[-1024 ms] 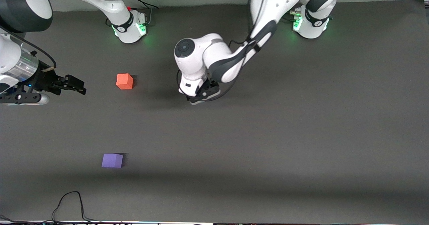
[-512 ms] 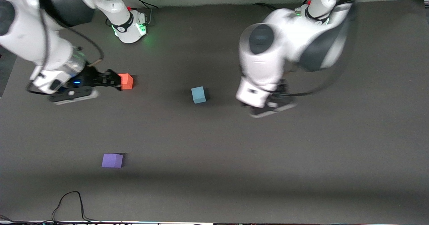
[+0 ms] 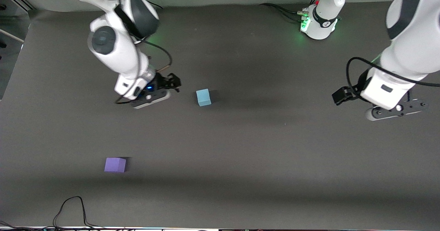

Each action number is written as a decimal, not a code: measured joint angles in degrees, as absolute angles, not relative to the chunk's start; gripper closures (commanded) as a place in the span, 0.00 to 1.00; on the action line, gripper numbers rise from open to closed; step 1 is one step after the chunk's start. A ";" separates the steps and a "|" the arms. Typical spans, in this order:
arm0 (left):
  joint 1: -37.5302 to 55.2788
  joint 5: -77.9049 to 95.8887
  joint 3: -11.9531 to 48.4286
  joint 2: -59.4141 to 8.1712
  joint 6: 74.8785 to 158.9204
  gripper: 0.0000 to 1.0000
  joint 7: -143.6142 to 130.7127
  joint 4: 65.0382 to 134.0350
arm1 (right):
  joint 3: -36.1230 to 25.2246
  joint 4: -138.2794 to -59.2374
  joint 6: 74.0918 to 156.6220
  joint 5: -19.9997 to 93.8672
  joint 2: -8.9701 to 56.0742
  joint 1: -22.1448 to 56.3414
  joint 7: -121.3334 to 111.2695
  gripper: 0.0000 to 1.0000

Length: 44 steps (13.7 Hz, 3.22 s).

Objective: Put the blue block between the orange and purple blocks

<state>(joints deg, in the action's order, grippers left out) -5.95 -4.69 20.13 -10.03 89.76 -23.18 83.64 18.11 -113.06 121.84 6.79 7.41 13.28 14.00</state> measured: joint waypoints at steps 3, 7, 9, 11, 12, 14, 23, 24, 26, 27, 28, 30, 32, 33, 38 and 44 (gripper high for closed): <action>-2.55 -3.76 13.12 -6.32 91.04 0.00 -18.01 90.32 | 22.85 -115.32 125.26 3.17 10.91 13.49 22.51 0.00; 7.26 -3.44 -0.25 -1.37 93.04 0.00 -13.44 97.11 | 25.37 -116.20 131.57 -4.10 17.78 15.25 32.22 0.00; 9.11 -3.40 -3.08 -0.51 93.05 0.00 -12.79 98.02 | 25.36 -117.08 135.77 -4.34 20.57 15.42 33.43 0.00; 9.22 -3.43 -3.42 -0.45 93.09 0.00 -11.46 98.07 | 25.35 -118.86 140.44 -4.39 22.59 15.52 33.97 0.00; 9.22 -3.44 -3.44 -0.42 93.16 0.00 -9.87 97.79 | 25.36 -119.46 141.75 -4.41 23.36 15.65 34.09 0.00; 9.22 -3.45 -3.55 -0.19 93.24 0.00 -7.42 97.14 | 25.37 -119.80 142.81 -4.41 24.38 15.85 34.23 0.00; 9.39 -3.46 -3.62 -0.04 91.95 0.00 -6.06 96.94 | 25.48 -120.01 145.62 -9.19 27.51 16.42 41.74 0.00; 9.46 -3.46 -3.61 -0.05 91.94 0.00 -6.05 96.94 | 25.48 -120.02 146.17 -9.21 27.85 16.47 42.11 0.00; 9.69 -3.46 -3.58 -0.05 91.91 0.00 -6.04 96.94 | 25.48 -120.01 146.50 -9.25 28.29 16.48 42.68 0.00; 9.78 -3.46 -3.54 -0.05 91.91 0.00 -6.04 96.94 | 25.48 -120.01 146.61 -9.47 28.49 16.48 42.89 0.03; 9.87 -3.46 -3.54 -0.05 91.91 0.00 -6.04 96.94 | 25.48 -120.01 146.79 -9.95 28.65 16.48 43.17 0.08; 9.98 -3.46 -3.52 -0.06 91.91 0.00 -6.04 96.95 | 25.48 -120.01 146.97 -10.46 28.85 16.49 43.63 0.20; 10.12 -3.46 -3.50 -0.08 91.90 0.00 -6.04 96.98 | 25.49 -120.01 147.07 -10.74 28.87 16.49 43.69 0.42; 10.20 -3.46 -3.49 -0.10 91.90 0.00 -6.04 96.98 | 25.49 -120.03 147.08 -11.07 28.88 16.49 43.82 0.52; 10.25 -3.46 -3.47 -0.36 91.74 0.00 -6.05 97.12 | 25.48 -120.07 147.19 -11.36 28.73 16.49 43.93 0.56; 10.25 -3.46 -3.50 -0.52 91.70 0.00 -6.05 97.25 | 22.56 -118.80 135.97 -10.91 20.01 13.44 39.79 0.56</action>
<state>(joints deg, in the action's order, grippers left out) 10.25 -3.46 -3.50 -0.52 91.70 -6.05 97.25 22.56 -118.80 135.97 -10.91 20.01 13.44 39.79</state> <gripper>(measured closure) 0.000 0.445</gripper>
